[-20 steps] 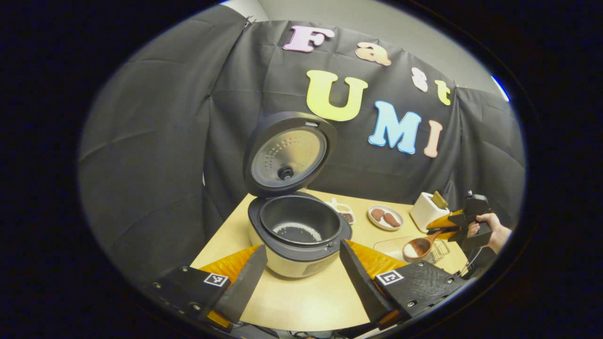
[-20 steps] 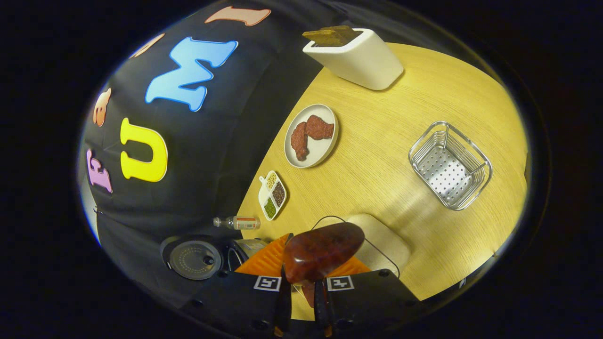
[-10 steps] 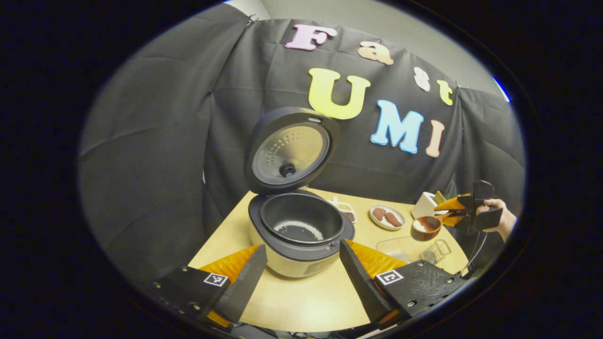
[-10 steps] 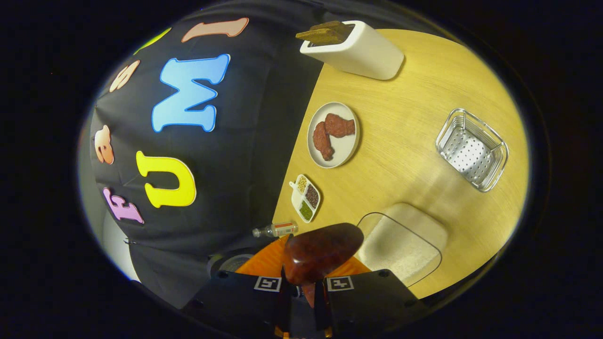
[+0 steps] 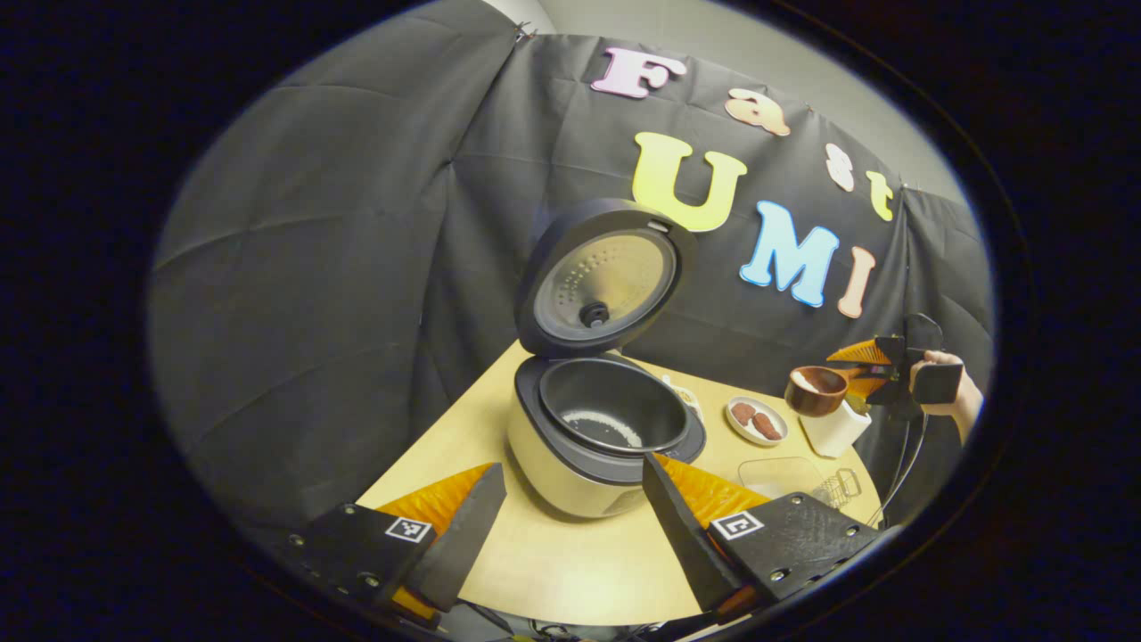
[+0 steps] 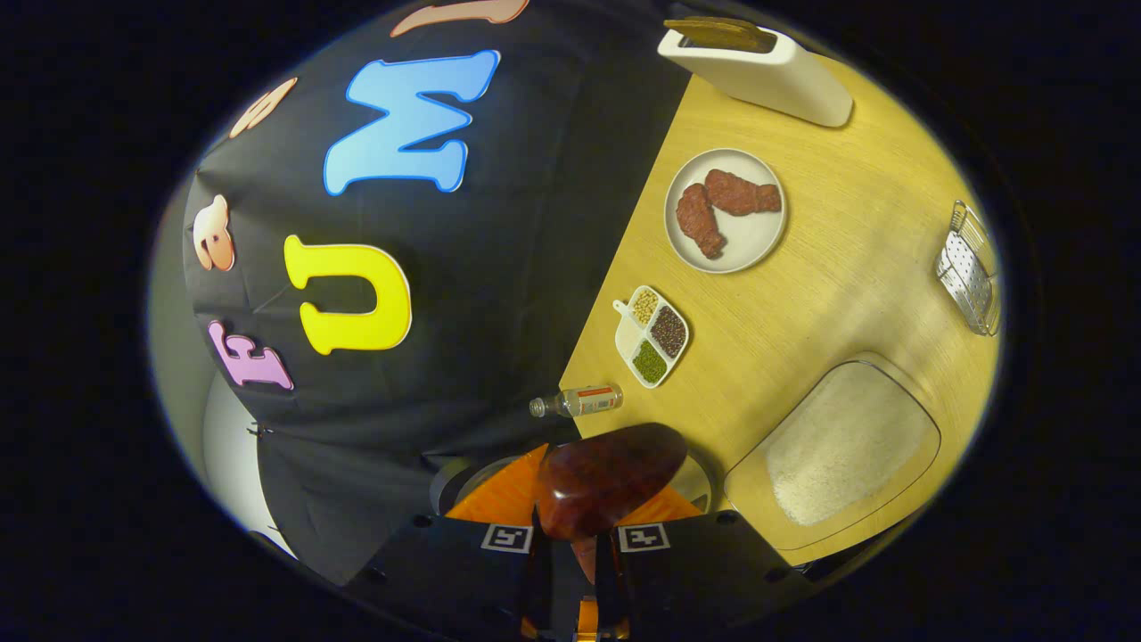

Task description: Close the left gripper, press the button to open the rice cooker; take a wooden spoon from the chopstick holder with the right hand, scoop a spoonful of rice and pour it into the rice cooker, then put the wooden spoon back into the chopstick holder.

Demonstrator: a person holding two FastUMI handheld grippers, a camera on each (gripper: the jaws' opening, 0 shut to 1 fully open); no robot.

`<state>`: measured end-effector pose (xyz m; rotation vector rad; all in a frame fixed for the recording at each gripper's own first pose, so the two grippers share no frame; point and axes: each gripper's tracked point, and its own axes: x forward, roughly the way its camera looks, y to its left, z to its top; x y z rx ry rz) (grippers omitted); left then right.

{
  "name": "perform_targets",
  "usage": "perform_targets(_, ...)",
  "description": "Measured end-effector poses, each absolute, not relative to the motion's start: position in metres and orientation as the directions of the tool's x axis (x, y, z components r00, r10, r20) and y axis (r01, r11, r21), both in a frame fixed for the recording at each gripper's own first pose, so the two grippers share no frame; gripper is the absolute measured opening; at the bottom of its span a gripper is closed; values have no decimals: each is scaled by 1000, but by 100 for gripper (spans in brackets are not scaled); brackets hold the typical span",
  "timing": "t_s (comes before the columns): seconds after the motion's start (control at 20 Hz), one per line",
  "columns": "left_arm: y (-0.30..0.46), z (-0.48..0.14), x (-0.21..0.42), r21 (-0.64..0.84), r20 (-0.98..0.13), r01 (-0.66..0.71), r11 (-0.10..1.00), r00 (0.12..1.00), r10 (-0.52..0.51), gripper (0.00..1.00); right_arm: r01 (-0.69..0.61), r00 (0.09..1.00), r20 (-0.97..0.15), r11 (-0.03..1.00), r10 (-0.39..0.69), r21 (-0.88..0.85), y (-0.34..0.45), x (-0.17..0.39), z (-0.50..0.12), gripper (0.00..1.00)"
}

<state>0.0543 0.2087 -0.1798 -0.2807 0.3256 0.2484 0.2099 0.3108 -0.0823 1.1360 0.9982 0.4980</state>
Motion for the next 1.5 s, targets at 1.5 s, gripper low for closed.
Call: perform_targets(1.5, 281, -206, 0, -221, -395, -487, 845, 837, 379, 98, -573, 421, -526, 666, 739, 478, 551, 194, -94, 21)
